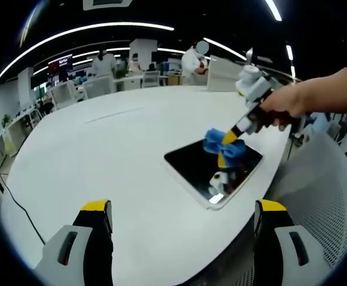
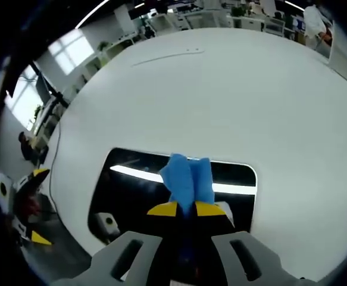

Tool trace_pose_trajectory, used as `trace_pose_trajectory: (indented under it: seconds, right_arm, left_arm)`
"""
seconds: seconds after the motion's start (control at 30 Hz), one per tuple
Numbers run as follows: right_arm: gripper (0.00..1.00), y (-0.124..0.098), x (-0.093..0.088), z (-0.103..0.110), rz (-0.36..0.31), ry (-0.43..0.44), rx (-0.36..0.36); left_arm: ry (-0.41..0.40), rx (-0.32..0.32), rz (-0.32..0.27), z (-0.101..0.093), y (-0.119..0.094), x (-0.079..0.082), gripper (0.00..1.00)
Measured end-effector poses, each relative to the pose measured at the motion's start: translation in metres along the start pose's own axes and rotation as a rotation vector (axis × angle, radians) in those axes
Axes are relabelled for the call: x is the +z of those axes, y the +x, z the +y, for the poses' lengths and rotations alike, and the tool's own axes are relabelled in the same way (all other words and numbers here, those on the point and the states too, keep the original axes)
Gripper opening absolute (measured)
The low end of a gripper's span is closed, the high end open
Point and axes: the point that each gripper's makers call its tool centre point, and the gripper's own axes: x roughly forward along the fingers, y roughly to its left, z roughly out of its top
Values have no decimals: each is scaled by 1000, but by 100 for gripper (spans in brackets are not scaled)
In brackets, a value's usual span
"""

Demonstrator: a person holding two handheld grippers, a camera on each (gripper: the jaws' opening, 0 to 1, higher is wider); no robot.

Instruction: Wipe the mirror surface with the cleaning cloth until all visible marks leave the cleaned area.

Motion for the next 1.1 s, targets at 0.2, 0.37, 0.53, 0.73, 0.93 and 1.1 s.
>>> trace_pose_trajectory:
  seconds: [0.2,0.37,0.53,0.73,0.93,1.1]
  right_arm:
    - [3,-4,-6,1,-11,2,2]
    - [3,-5,-8,2,-22,20,1]
    - [4,-6,-12,3,-27,20,10]
    - [4,-10,-19,6,-32,16,16]
    - [4,-12,-24,7,-39,17,22]
    - [4,-14,-29,9,-48,9,21]
  left_arm:
    - [1,-2,0,0,0,0,100]
    - [3,0,1,0,0,0,100]
    - [-4,7,-5,2,0,1,100]
    - [-4,9,5,2,0,-2,100]
    - [-1,11,2,2,0,-1,100]
    - [3,10,1,2,0,0,100]
